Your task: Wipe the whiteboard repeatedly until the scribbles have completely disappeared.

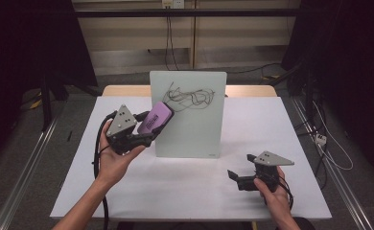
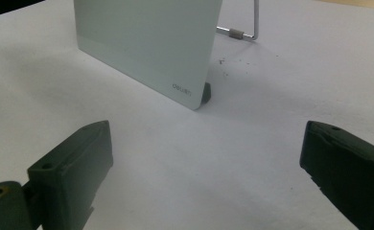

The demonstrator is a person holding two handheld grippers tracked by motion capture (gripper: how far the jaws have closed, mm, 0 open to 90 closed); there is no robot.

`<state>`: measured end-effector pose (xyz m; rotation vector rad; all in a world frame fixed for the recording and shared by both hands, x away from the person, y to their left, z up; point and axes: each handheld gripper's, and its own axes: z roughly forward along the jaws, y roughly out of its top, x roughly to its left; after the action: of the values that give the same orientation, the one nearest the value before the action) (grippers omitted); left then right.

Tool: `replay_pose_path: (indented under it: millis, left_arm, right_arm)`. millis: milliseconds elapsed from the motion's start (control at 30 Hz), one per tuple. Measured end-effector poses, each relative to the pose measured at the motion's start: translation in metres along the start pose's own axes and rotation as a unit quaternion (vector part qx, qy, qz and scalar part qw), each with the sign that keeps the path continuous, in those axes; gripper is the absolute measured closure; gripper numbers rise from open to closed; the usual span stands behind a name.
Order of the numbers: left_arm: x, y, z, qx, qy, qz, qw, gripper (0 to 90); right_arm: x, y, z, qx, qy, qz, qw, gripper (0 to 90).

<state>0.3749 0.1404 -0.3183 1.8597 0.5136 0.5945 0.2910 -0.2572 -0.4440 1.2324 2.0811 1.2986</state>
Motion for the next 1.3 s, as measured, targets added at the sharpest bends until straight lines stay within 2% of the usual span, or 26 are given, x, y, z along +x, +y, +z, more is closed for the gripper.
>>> replay_pose_path:
  millis: [200, 300, 400, 667, 767, 967, 1067, 1167, 1300]
  left_arm:
    - [0.0, 0.013, 0.006, -0.02, 0.016, 0.03, 0.9992, 40.9]
    - [0.0, 0.018, 0.013, -0.022, 0.028, 0.049, 0.9982, 40.9]
    - [0.002, 0.022, 0.021, -0.026, 0.038, 0.054, 0.9974, 40.9]
    - [0.012, 0.033, 0.037, -0.018, 0.051, 0.059, 0.9968, 40.9]
    - [0.015, 0.037, 0.041, -0.021, 0.055, 0.058, 0.9966, 40.9]
    - [0.016, 0.044, 0.051, -0.024, 0.067, 0.07, 0.995, 40.9]
    - [0.018, 0.045, 0.055, -0.025, 0.068, 0.064, 0.9953, 40.9]
    - [0.017, 0.044, 0.059, -0.017, 0.07, 0.072, 0.9948, 41.0]
    - [0.017, 0.042, 0.062, -0.012, 0.069, 0.071, 0.995, 41.0]
  right_arm:
    - [-0.002, 0.0, 0.002, 0.002, -0.007, 0.004, 1.0, 3.9]
    - [-0.002, 0.0, 0.002, 0.0, -0.008, 0.003, 1.0, 3.9]
    - [-0.002, 0.0, 0.002, 0.001, -0.007, 0.006, 1.0, 3.9]
    - [-0.003, 0.0, 0.001, 0.0, -0.006, 0.007, 1.0, 3.9]
    - [-0.002, 0.0, 0.002, 0.0, -0.006, 0.006, 1.0, 3.9]
    - [-0.003, 0.0, 0.002, 0.001, -0.006, 0.007, 1.0, 3.9]
    - [-0.002, 0.0, 0.001, 0.001, -0.004, 0.004, 1.0, 3.9]
    - [-0.002, 0.0, 0.0, -0.001, -0.002, 0.006, 1.0, 3.9]
    - [-0.003, -0.001, 0.0, -0.001, -0.002, 0.008, 1.0, 3.9]
